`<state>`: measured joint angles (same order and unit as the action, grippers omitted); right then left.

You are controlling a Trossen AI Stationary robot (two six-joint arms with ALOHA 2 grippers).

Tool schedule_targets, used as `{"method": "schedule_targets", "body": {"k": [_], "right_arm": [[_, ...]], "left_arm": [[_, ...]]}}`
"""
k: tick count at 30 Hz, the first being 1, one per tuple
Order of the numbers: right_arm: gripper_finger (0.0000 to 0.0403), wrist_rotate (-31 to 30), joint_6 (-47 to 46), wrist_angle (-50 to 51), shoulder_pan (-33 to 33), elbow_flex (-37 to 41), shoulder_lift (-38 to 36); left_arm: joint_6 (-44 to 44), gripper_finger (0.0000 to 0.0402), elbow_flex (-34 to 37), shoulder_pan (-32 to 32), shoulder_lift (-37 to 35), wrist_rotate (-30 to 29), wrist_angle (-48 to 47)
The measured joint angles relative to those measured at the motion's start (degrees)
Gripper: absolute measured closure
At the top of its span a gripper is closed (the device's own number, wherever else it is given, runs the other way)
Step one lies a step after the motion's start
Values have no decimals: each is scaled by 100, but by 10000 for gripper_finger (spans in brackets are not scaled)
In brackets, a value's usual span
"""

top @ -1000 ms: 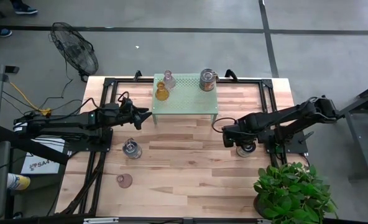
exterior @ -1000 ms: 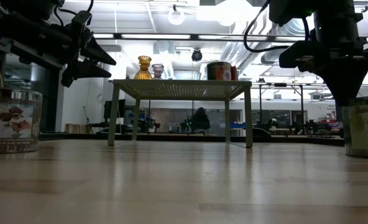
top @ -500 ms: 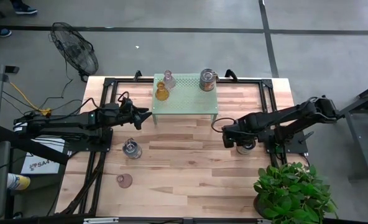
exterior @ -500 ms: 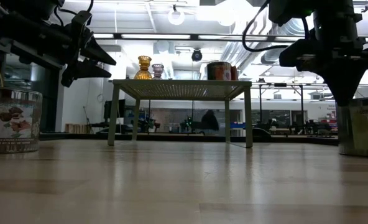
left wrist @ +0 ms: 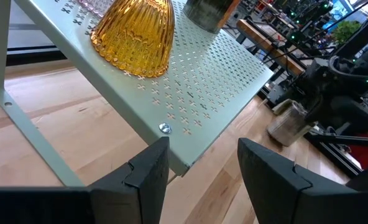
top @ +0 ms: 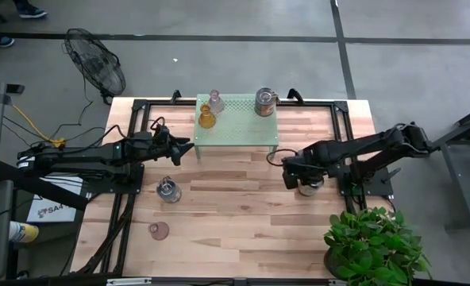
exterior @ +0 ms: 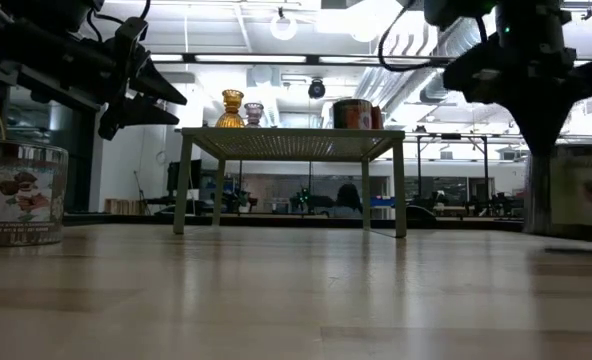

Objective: Pick & Place candle stick holders
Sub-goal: Put the right silver scented candle on the shelf

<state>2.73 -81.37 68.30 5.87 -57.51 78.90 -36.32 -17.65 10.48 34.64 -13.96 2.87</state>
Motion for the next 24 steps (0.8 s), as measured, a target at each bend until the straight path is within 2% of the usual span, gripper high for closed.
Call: {"method": "schedule_targets", "body": {"k": [13,20,24], "right_arm": [[403,-5,1103,1245,-318,-1107,-4],[403,-136,1788,2086,-557,-2092,205],[402,-136,2338,2163,-762,-2756,444]], "left_arm": [[1,215,0,0,0,-1,0],[0,215,0,-2,-1,-2,0],[0,215,-2,0,-1,-1,1]]}}
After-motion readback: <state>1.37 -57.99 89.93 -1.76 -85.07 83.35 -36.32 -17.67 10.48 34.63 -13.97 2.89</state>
